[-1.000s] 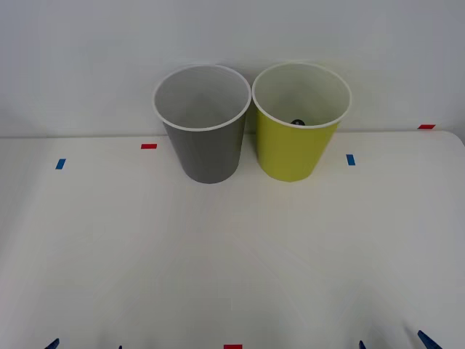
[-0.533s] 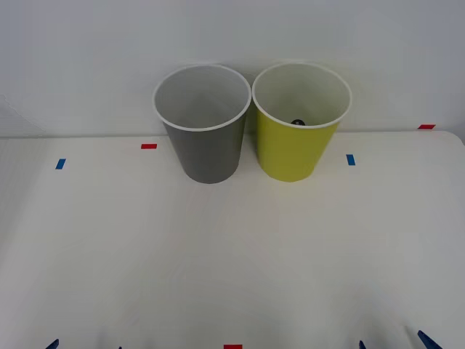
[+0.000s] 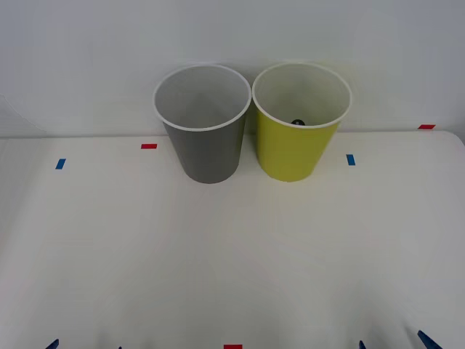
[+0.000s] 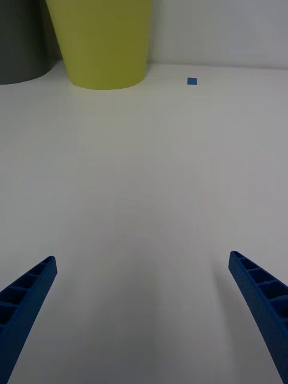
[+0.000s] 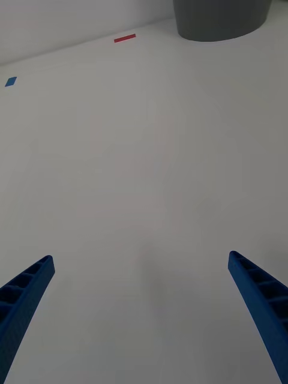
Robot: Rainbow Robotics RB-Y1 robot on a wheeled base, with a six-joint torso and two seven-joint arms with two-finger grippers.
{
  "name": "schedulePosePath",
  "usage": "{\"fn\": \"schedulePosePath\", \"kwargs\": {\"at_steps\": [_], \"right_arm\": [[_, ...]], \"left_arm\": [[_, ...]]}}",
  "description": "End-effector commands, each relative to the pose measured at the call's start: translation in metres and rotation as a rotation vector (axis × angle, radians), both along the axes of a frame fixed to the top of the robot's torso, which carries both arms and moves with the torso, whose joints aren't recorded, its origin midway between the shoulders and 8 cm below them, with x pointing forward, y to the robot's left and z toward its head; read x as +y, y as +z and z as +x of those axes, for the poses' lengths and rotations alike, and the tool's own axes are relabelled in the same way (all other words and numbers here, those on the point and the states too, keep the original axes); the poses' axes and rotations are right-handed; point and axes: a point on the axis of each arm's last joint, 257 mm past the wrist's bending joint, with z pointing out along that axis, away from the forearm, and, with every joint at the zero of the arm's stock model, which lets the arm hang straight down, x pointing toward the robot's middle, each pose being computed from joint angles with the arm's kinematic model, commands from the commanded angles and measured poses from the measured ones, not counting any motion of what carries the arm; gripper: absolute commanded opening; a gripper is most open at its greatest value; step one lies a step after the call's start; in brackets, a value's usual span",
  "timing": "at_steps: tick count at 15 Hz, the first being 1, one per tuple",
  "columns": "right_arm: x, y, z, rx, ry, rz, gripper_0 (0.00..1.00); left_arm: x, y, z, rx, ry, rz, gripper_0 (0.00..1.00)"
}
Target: Put cans in the gray bin and PET bottles in the light green bin.
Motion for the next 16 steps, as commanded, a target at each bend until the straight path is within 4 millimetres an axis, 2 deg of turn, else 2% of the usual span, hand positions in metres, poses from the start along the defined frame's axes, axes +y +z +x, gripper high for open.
{"fn": "schedulePosePath", "kwargs": {"at_steps": [1,16], "right_arm": [[0.0000,0.0000,0.0000,0.000,0.000,0.000,1.00],[0.0000,0.0000,0.0000,0.000,0.000,0.000,1.00]], "left_arm": [[0.0000,0.0000,0.0001,0.000,0.000,0.000,1.00],[0.0000,0.0000,0.0001,0.000,0.000,0.000,1.00]]}}
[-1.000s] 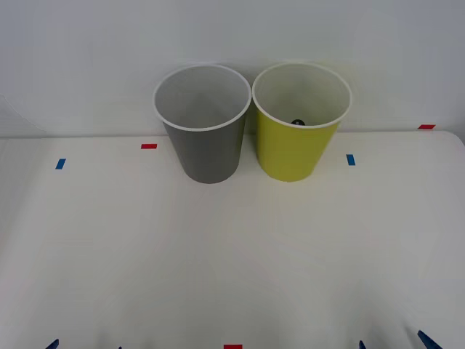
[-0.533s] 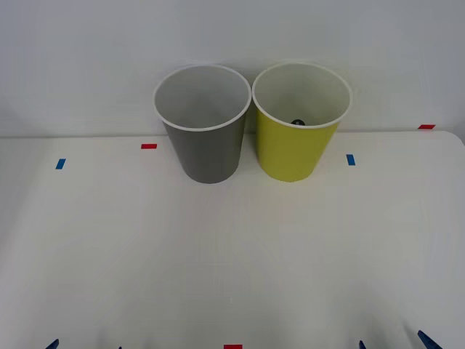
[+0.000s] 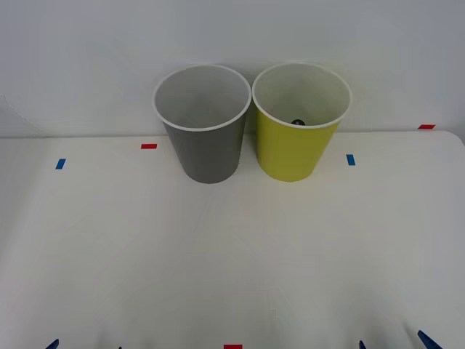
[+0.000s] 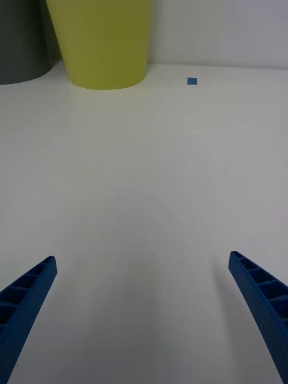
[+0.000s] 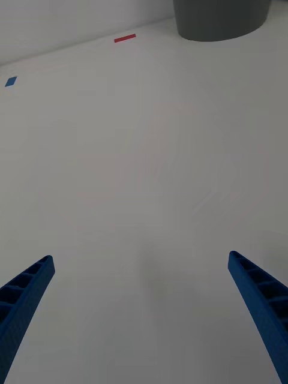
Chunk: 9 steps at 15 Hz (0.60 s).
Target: Put cans in the gray bin and PET bottles in the light green bin.
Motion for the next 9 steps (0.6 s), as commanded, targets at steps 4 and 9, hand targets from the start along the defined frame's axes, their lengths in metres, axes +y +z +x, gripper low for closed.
{"fn": "schedulePosePath", "kwargs": {"at_steps": [4,9], "right_arm": [[0.0000,0.0000,0.0000,0.000,0.000,0.000,1.00],[0.0000,0.0000,0.0000,0.000,0.000,0.000,1.00]], "left_arm": [[0.0000,0.0000,0.0000,0.000,0.000,0.000,1.00],[0.0000,0.0000,0.0000,0.000,0.000,0.000,1.00]]}}
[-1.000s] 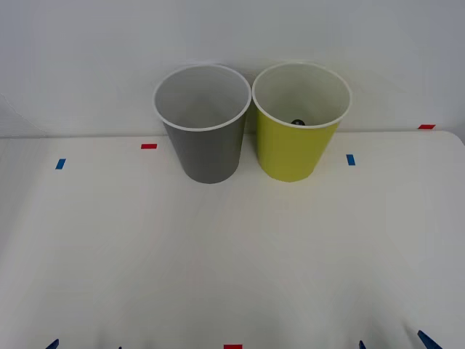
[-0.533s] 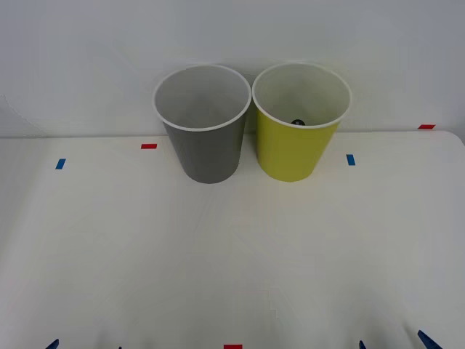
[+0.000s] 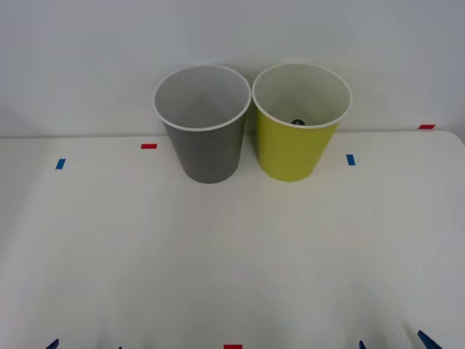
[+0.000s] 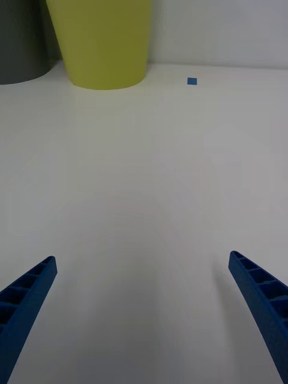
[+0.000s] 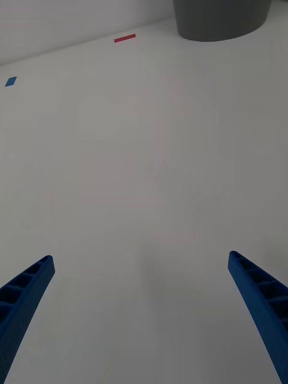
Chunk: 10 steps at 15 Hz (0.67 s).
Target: Put cans in the gray bin and PET bottles in the light green bin.
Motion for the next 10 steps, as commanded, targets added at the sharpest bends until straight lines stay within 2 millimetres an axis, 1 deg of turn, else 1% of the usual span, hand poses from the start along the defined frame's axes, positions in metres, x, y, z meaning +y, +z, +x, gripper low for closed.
{"fn": "schedulePosePath", "kwargs": {"at_steps": [1,10], "right_arm": [[0.0000,0.0000,0.0000,0.000,0.000,0.000,1.00],[0.0000,0.0000,0.0000,0.000,0.000,0.000,1.00]], "left_arm": [[0.0000,0.0000,0.0000,0.000,0.000,0.000,1.00],[0.0000,0.0000,0.0000,0.000,0.000,0.000,1.00]]}}
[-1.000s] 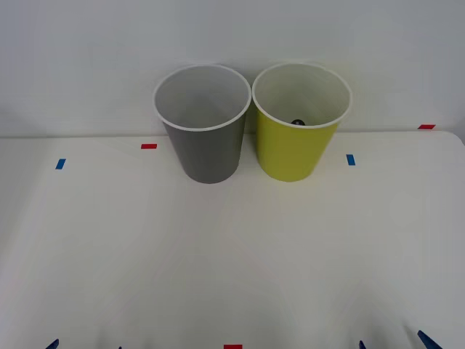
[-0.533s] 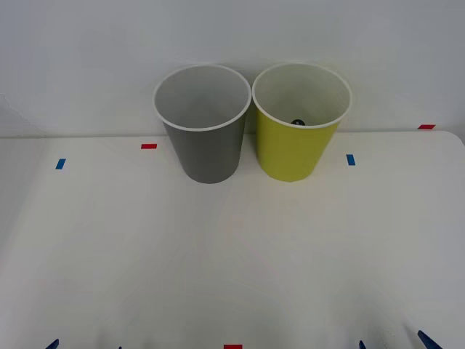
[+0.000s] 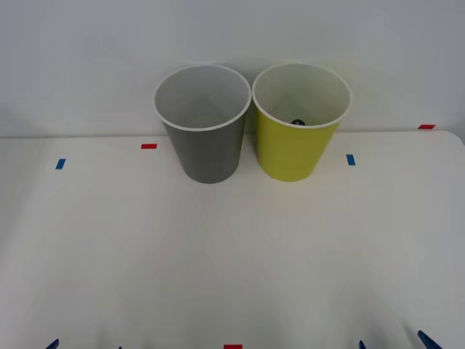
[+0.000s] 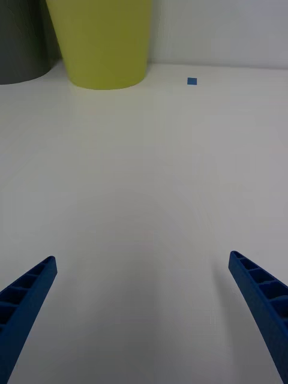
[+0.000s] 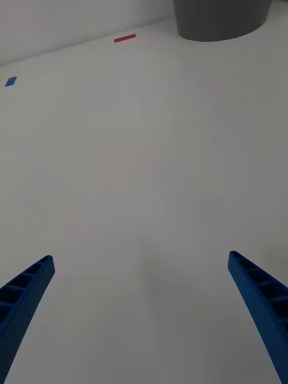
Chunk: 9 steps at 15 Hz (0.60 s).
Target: Put cans in the gray bin and PET bottles in the light green bin.
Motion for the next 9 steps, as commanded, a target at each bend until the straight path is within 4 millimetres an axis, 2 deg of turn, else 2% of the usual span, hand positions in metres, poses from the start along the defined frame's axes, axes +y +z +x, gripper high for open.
{"fn": "schedulePosePath", "kwargs": {"at_steps": [1,9], "right_arm": [[0.0000,0.0000,0.0000,0.000,0.000,0.000,1.00],[0.0000,0.0000,0.0000,0.000,0.000,0.000,1.00]], "left_arm": [[0.0000,0.0000,0.0000,0.000,0.000,0.000,1.00],[0.0000,0.0000,0.0000,0.000,0.000,0.000,1.00]]}}
